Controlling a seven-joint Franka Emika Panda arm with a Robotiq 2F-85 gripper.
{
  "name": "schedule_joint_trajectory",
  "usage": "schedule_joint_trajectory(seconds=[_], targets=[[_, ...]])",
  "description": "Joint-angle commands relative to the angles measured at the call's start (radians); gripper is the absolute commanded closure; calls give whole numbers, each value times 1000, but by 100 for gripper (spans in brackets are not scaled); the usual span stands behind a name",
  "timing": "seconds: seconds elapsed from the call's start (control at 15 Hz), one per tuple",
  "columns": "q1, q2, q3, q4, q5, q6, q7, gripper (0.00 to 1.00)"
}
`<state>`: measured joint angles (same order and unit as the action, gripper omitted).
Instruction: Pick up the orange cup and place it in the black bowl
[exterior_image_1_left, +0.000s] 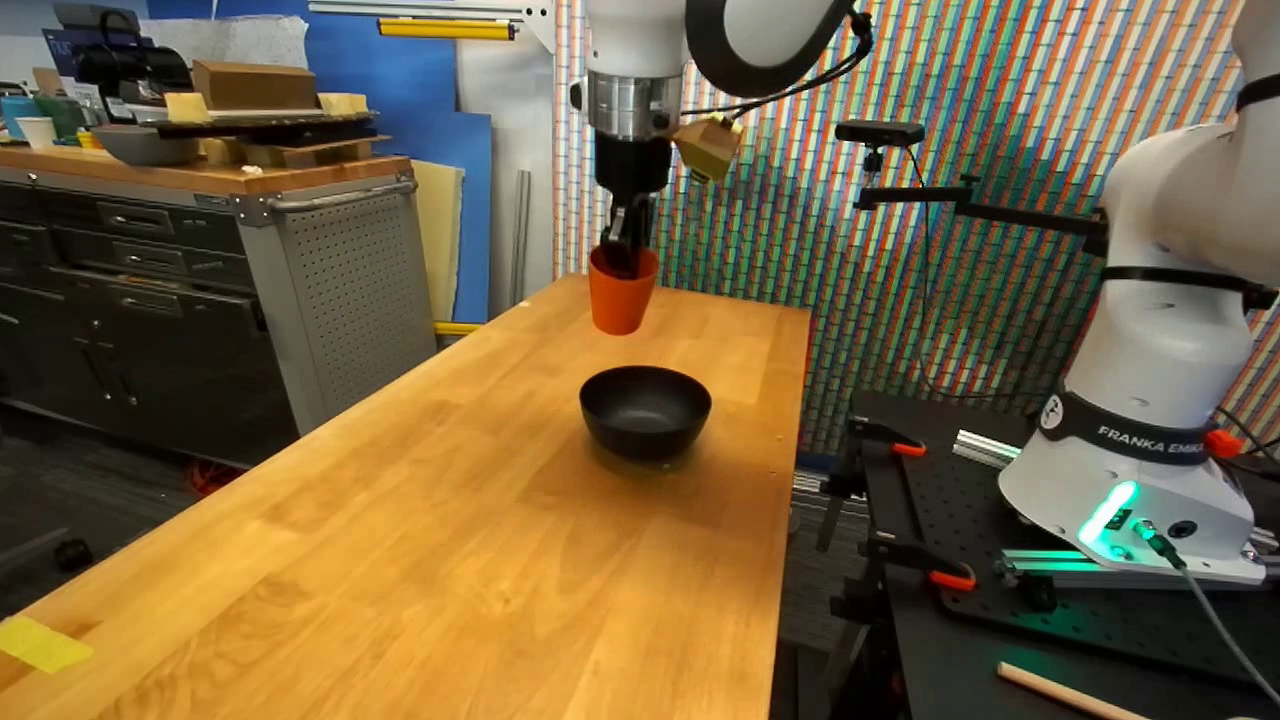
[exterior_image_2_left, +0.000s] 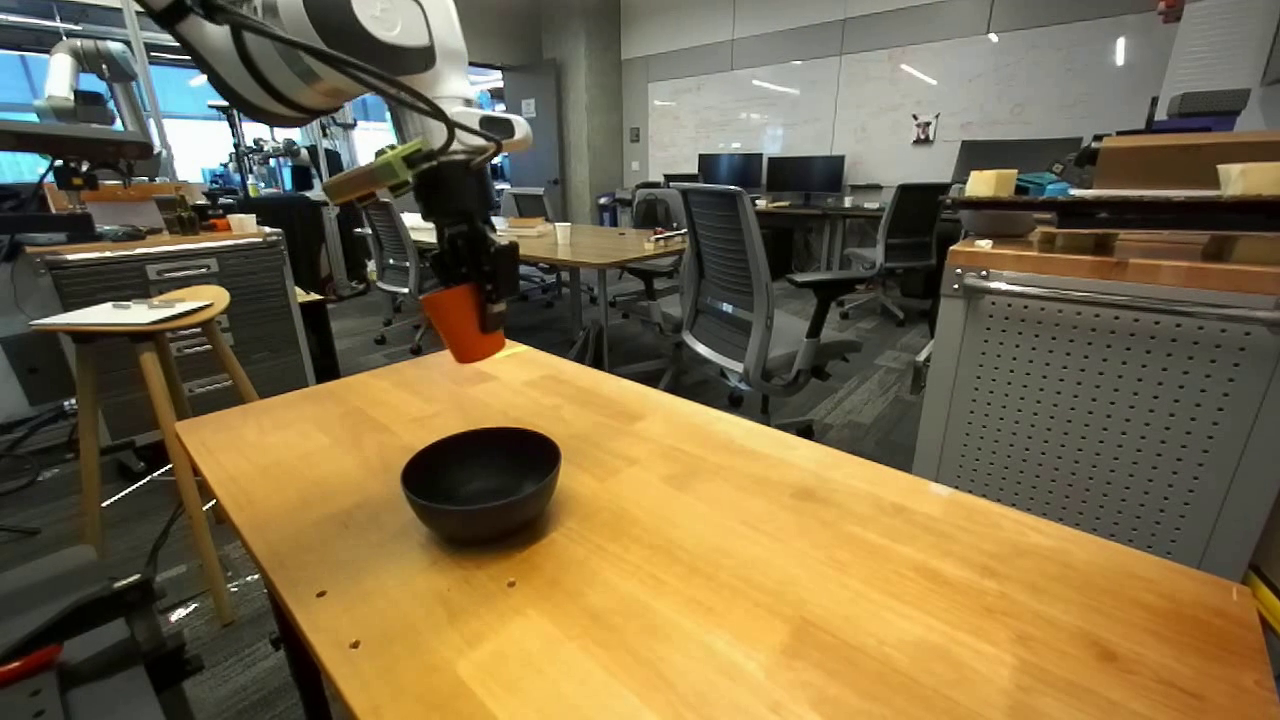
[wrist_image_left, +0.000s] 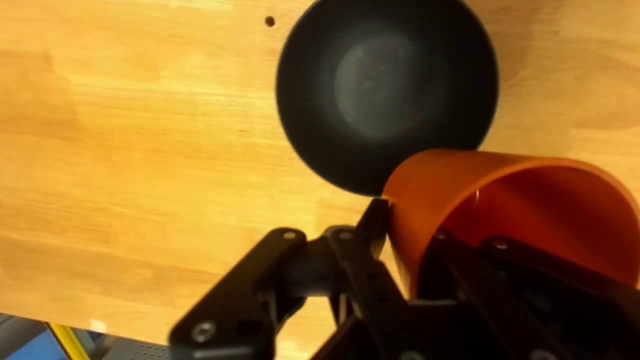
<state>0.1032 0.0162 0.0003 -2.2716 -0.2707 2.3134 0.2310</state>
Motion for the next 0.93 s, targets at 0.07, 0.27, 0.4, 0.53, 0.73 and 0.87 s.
schedule_joint_trajectory(seconds=[0.07,0.27,0.4,0.53,0.73,0.87], targets=[[-96,50,-43,42,46,-45,22,98],[-125,143,-56,57,102,-81,9,98],[-132,210,-56,69,154,-108,-10,98],[-133,267,-47,83,217,-138,-27,98],[-137,322,-33,98,299,-183,-55,98],[-140,346,-23,102,331,-174,-96,98]])
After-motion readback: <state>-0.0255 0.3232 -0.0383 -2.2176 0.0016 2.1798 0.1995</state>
